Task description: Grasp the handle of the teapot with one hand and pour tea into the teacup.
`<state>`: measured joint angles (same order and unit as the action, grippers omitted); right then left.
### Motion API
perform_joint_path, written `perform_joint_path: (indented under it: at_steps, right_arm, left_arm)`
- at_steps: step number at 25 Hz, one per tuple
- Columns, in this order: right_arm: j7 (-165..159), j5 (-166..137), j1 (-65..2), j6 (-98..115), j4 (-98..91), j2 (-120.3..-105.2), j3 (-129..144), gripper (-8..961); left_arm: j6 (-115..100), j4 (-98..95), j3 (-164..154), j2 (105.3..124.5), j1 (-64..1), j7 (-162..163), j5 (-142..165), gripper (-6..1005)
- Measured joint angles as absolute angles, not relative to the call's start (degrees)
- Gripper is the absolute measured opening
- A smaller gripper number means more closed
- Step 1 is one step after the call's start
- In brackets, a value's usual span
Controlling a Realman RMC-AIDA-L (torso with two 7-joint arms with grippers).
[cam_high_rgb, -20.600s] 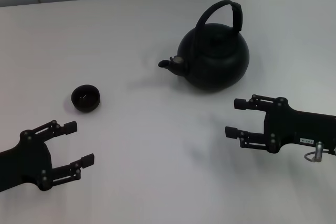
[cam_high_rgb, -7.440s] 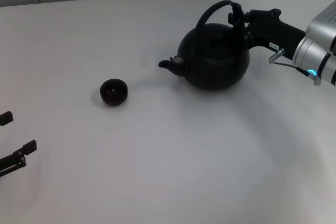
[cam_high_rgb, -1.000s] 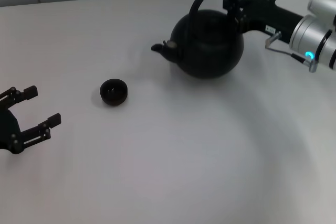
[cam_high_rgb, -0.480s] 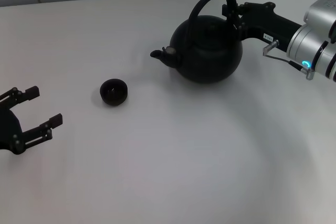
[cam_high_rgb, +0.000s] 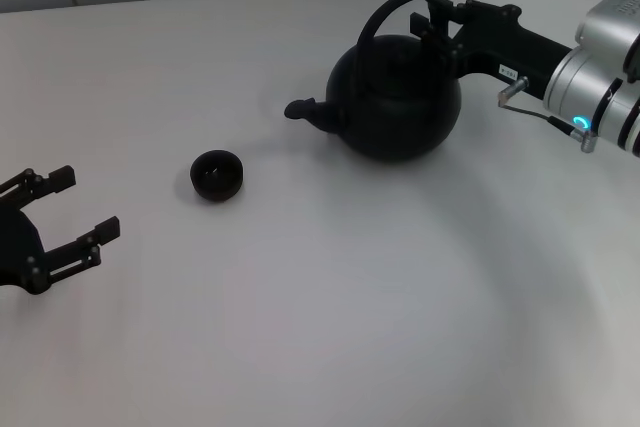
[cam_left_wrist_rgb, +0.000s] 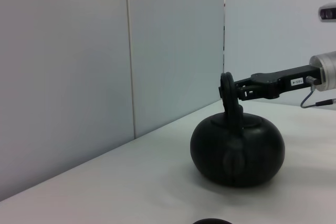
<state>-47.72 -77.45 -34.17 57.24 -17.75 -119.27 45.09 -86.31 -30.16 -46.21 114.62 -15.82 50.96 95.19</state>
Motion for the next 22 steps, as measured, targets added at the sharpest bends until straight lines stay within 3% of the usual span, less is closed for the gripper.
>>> perform_joint_path:
  at_steps: [3, 8, 22]
  right_arm:
    - [-47.9, -77.5, -33.9, 57.5, -17.8, -119.26, 44.8, 292]
    - [-47.9, -77.5, -33.0, 58.4, -17.7, -119.26, 44.7, 501]
    - [-45.2, -70.8, -23.0, 71.6, -17.8, -119.26, 44.1, 571]
  left_arm:
    - [-86.2, -30.1, -46.2, 114.71, -15.8, 50.9, 95.2, 802]
    - [-86.2, -30.2, -46.2, 114.71, -15.8, 51.0, 95.2, 802]
    - [-86.5, -30.3, -47.8, 114.69, -16.0, 49.7, 95.2, 802]
